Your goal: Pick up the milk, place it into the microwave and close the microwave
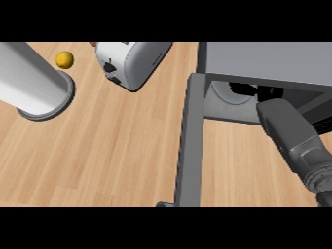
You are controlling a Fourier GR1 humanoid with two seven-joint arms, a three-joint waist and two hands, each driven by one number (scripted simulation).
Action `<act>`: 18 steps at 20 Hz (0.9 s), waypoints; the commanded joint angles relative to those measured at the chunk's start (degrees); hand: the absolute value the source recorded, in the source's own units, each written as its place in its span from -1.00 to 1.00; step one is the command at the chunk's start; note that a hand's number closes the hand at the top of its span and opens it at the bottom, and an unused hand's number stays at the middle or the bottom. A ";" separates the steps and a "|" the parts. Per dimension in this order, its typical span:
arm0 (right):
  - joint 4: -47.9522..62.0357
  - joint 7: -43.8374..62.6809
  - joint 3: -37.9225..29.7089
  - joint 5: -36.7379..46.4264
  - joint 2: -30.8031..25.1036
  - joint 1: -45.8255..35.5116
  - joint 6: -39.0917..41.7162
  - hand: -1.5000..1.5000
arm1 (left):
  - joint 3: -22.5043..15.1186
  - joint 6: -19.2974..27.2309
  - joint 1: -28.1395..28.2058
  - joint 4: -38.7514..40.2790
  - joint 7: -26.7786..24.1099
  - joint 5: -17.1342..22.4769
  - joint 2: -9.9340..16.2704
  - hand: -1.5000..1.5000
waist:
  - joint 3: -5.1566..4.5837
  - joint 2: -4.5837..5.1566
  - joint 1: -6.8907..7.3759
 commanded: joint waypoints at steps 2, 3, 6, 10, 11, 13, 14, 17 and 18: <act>0.90 0.27 1.86 2.05 1.54 -0.70 -3.63 -1.00 | 0.20 -0.13 -2.12 2.18 -0.08 -0.41 1.27 -1.00 | -0.04 0.18 0.54; 0.63 0.14 1.82 2.04 1.61 -0.43 -3.68 -1.00 | 0.55 -0.16 -1.44 2.15 -0.36 -0.72 1.28 -1.00 | -0.03 -0.07 0.43; -0.17 0.38 1.19 1.53 1.70 -0.72 -4.32 -1.00 | -0.28 0.64 -2.29 1.57 0.26 -0.47 0.35 -1.00 | 0.08 0.24 0.89; -0.48 0.36 1.91 2.44 2.53 -1.28 -4.70 -1.00 | -0.56 -0.01 -3.70 3.50 -1.13 -1.93 1.11 -1.00 | 0.00 0.25 0.56; -0.79 0.32 1.91 2.48 1.65 -1.60 -4.15 -1.00 | 0.45 0.41 -3.16 3.04 -0.82 -1.84 1.65 -1.00 | 0.02 -0.01 0.58; -0.67 0.71 1.70 2.34 4.94 -1.31 -6.29 -1.00 | -0.98 1.05 -3.97 2.57 -0.94 -3.07 0.56 -1.00 | 0.05 0.07 0.65; 0.16 1.35 2.32 3.00 3.57 -1.43 -4.36 -1.00 | 0.61 -1.23 -2.78 4.29 -2.05 -0.83 1.82 -1.00 | -0.05 -0.06 1.10; 0.55 2.94 2.68 3.45 4.26 -3.21 -4.21 -1.00 | 0.06 -1.51 -2.72 4.51 -2.61 -2.39 1.98 -1.00 | -0.07 -0.10 1.28; -0.12 1.25 2.55 3.33 2.85 -1.70 -2.48 -1.00 | -0.75 -0.43 -4.19 5.26 -1.86 -2.92 1.39 -1.00 | -0.01 0.02 0.00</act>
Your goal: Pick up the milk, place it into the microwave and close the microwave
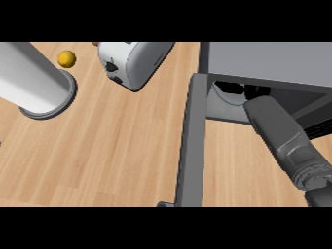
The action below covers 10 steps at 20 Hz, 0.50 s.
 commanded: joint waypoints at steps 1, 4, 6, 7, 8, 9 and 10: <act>0.92 1.63 0.89 1.03 0.50 -2.39 0.01 -1.00 | 0.76 -0.22 -1.50 2.12 -0.81 -0.37 1.25 -1.00 | -0.09 -0.08 -0.05; -0.07 0.02 0.22 0.42 0.06 -0.65 1.50 -1.00 | -0.65 -0.60 0.12 0.76 -0.05 -0.30 -0.19 -1.00 | 0.01 -0.52 -0.81; 0.09 0.49 0.20 0.47 1.59 -0.71 -0.25 -1.00 | -0.15 -0.39 -0.62 1.85 -0.76 -0.13 -0.15 -1.00 | -0.03 -0.47 -0.71; -0.77 -0.96 -0.23 0.06 0.60 0.39 0.92 -1.00 | -0.83 0.19 -1.50 2.22 -1.33 -1.21 -0.76 -1.00 | 0.00 -0.30 -1.21; -0.99 -1.38 -0.31 0.03 2.11 1.07 -0.48 -1.00 | 0.74 -1.30 1.18 0.95 -2.08 -0.15 0.22 -1.00 | 0.00 -0.79 -0.75; -0.35 -0.85 0.09 0.45 1.33 0.83 1.69 -1.00 | -0.50 0.82 -1.78 2.27 -1.53 -2.03 -0.55 -1.00 | -0.03 -0.59 -1.75; -0.50 -1.37 0.08 0.46 2.39 1.50 1.40 -1.00 | 0.33 -0.68 -0.25 3.24 -2.99 -1.53 -0.16 -1.00 | -0.07 -0.82 -1.64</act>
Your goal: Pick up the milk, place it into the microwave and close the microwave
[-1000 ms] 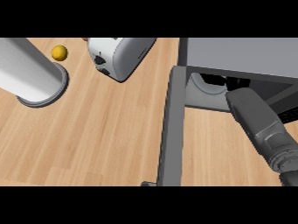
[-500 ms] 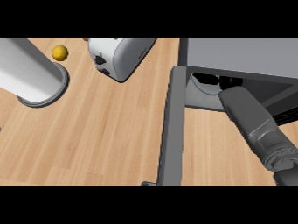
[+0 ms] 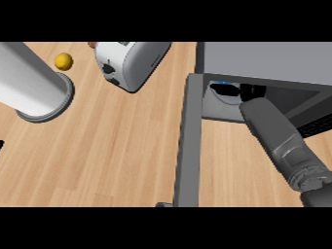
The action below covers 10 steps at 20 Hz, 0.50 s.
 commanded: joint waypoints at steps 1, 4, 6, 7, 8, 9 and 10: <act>-0.88 -1.60 -0.63 -0.50 -0.77 0.82 2.05 -1.00 | -0.12 -0.68 1.08 -1.43 0.36 0.78 -0.11 -1.00 | 0.08 -0.23 -0.05; -1.85 -2.35 -1.87 -1.58 0.36 1.65 1.48 -1.00 | -0.41 -0.11 3.39 -2.15 -1.37 -1.12 -1.99 -1.00 | 0.04 -0.61 -0.44; -2.21 -4.09 -2.07 -1.71 -1.26 3.43 4.99 -1.00 | 0.98 0.35 1.51 -0.10 -2.99 -1.11 -1.15 -1.00 | -0.04 -1.00 -2.12; -2.04 -3.41 -2.37 -1.88 1.33 2.62 1.24 -1.00 | -0.91 0.62 2.56 -3.74 -0.99 -1.71 -2.08 -1.00 | 0.04 -0.80 -1.12; -2.10 -4.31 -2.21 -1.71 0.51 3.41 4.02 -1.00 | -0.31 0.57 3.29 -2.04 -3.20 -2.51 -2.77 -1.00 | -0.02 -0.93 -1.59; -2.64 -4.79 -2.79 -2.22 -0.68 3.34 5.31 -1.00 | -0.15 0.76 2.29 -3.59 -0.24 -0.34 -1.76 -1.00 | 0.04 -0.91 -1.71; -2.85 -6.33 -2.99 -2.43 -0.37 4.94 6.93 -1.00 | -0.38 1.46 2.61 -2.66 -1.62 -1.74 -2.98 -1.00 | 0.01 -0.99 -2.14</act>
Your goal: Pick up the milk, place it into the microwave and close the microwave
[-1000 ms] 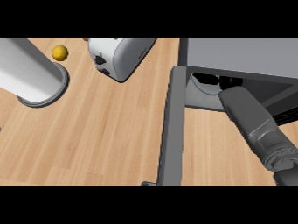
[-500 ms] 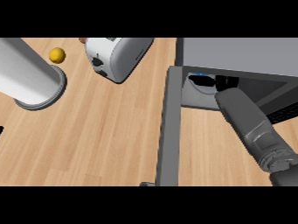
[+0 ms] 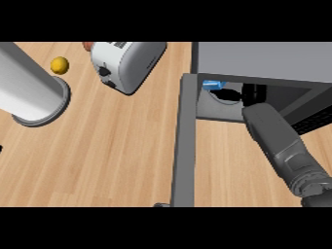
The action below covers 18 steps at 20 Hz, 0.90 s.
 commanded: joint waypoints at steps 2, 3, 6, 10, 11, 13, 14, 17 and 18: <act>-1.81 -4.73 -1.59 -1.39 -0.06 2.88 4.47 -1.00 | 0.84 -1.49 2.28 0.35 -0.85 0.13 0.50 -1.00 | -0.05 -0.53 -1.19; -2.18 -4.86 -2.37 -2.24 -0.81 2.56 7.94 -1.00 | -0.82 -0.34 1.74 -0.56 -0.63 -1.07 -1.29 -1.00 | -0.02 -0.51 -1.37; -3.16 -7.48 -3.32 -3.44 1.16 5.03 12.71 -1.00 | 0.87 -1.04 4.41 -3.37 0.50 1.14 -0.61 -1.00 | -0.07 -1.18 -2.32; -3.74 -10.53 -4.69 -4.77 1.80 7.56 16.16 -1.00 | -0.40 -2.22 6.75 -6.77 1.19 1.14 -1.53 -1.00 | -0.07 -1.32 -2.72; -4.16 -10.98 -4.51 -4.74 3.80 8.42 15.78 -1.00 | -3.42 0.58 5.75 -4.47 -2.97 -6.03 -5.80 -1.00 | -0.15 -1.52 -3.54; -5.11 -10.86 -5.87 -6.20 4.33 8.81 17.00 -1.00 | 0.37 -2.96 5.72 -4.06 0.71 1.30 -0.57 -1.00 | -0.15 -1.63 -3.69; -6.25 -13.13 -6.02 -6.56 3.96 10.83 19.17 -1.00 | -1.70 -3.39 9.67 -6.91 -1.06 -1.94 -3.41 -1.00 | -0.16 -1.79 -3.87; -6.08 -14.44 -6.38 -7.31 6.56 12.60 21.77 -1.00 | -4.69 -6.79 8.96 -5.46 -0.58 -0.42 -3.42 -1.00 | -0.15 -1.74 -3.88; -7.54 -14.36 -6.09 -7.69 6.97 13.40 25.24 -1.00 | -4.31 -7.37 6.15 -3.27 -0.53 0.54 -1.74 -1.00 | -0.21 -2.08 -4.98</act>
